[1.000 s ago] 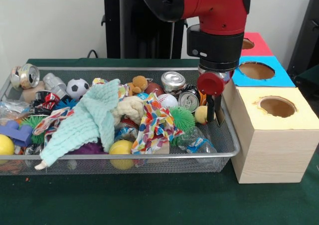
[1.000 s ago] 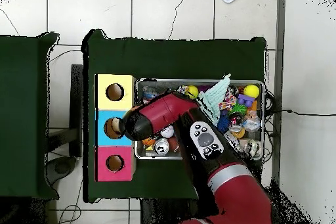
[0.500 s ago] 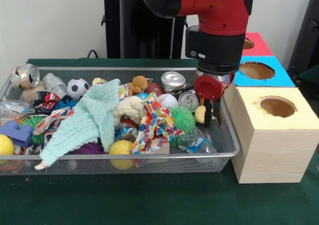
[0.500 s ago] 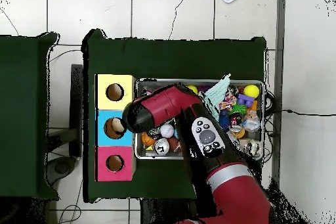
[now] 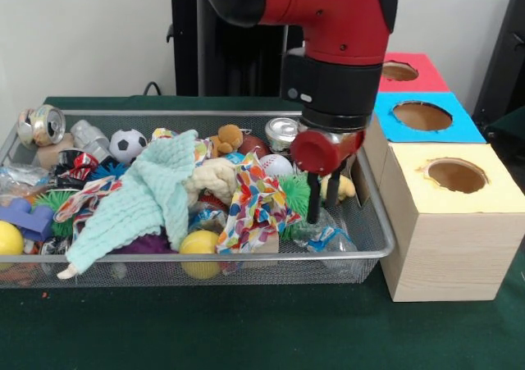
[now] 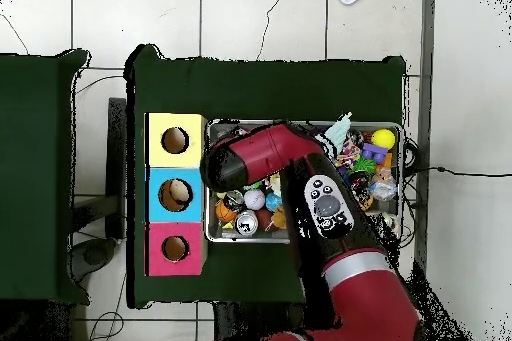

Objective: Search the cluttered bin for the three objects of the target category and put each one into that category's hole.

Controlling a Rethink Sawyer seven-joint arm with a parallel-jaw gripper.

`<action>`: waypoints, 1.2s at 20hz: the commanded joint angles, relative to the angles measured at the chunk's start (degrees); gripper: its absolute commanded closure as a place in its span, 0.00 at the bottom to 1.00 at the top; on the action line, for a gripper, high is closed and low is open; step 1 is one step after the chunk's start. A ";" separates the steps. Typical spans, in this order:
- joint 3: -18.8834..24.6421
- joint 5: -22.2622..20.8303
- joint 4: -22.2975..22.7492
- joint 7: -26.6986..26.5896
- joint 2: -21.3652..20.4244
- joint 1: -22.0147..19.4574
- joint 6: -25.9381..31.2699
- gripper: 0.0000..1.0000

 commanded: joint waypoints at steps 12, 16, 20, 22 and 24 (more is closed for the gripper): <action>-4.63 4.54 -4.30 12.93 19.81 -0.68 -7.12 0.00; -6.67 6.82 -2.48 14.34 17.86 1.78 -6.53 0.00; -6.17 11.16 3.80 13.12 10.69 1.89 -2.68 0.00; -5.66 12.95 5.83 11.47 6.84 1.70 -0.02 0.00; -5.43 14.38 6.02 9.26 3.68 1.36 3.40 0.00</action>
